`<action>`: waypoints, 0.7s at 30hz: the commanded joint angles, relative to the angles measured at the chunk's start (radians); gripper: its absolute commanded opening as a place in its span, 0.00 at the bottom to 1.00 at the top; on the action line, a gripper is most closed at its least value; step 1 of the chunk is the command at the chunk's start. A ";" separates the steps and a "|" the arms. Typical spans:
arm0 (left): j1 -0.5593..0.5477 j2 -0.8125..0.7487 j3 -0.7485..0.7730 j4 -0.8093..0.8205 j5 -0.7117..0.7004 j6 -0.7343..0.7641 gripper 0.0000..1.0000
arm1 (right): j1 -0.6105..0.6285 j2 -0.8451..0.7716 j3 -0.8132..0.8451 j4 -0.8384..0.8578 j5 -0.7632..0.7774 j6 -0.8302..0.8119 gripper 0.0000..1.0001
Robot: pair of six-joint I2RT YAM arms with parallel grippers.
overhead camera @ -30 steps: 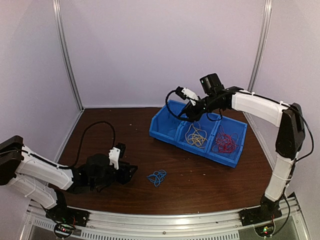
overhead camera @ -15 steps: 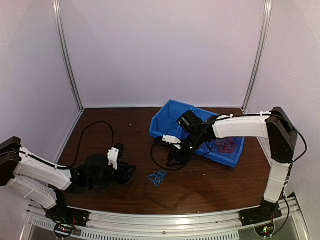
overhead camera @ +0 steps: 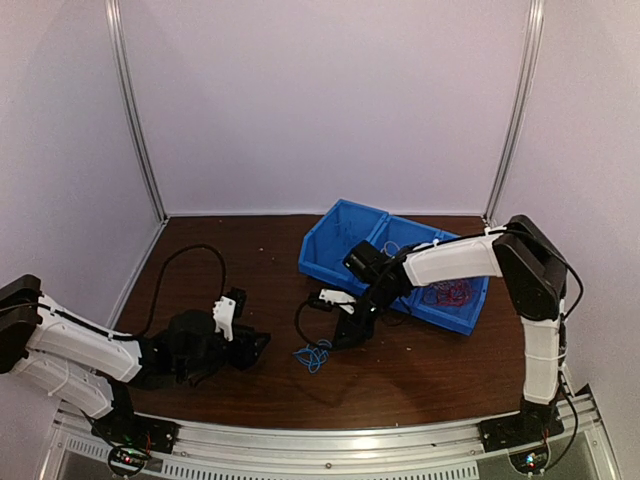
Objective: Untangle the cables
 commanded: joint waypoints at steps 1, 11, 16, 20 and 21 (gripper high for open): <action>-0.004 0.009 -0.012 0.051 -0.002 -0.017 0.49 | 0.004 0.025 0.053 -0.018 -0.074 0.028 0.39; -0.005 0.015 -0.014 0.062 0.001 -0.017 0.49 | 0.004 0.027 0.064 -0.005 -0.159 0.037 0.41; -0.005 0.034 -0.006 0.075 0.007 -0.017 0.49 | 0.004 0.036 0.069 0.011 -0.142 0.042 0.40; -0.005 0.045 0.001 0.081 0.010 -0.015 0.48 | 0.008 0.034 0.079 0.044 -0.079 0.058 0.40; -0.005 0.047 0.002 0.082 0.010 -0.015 0.48 | 0.009 0.034 0.083 0.048 -0.069 0.057 0.40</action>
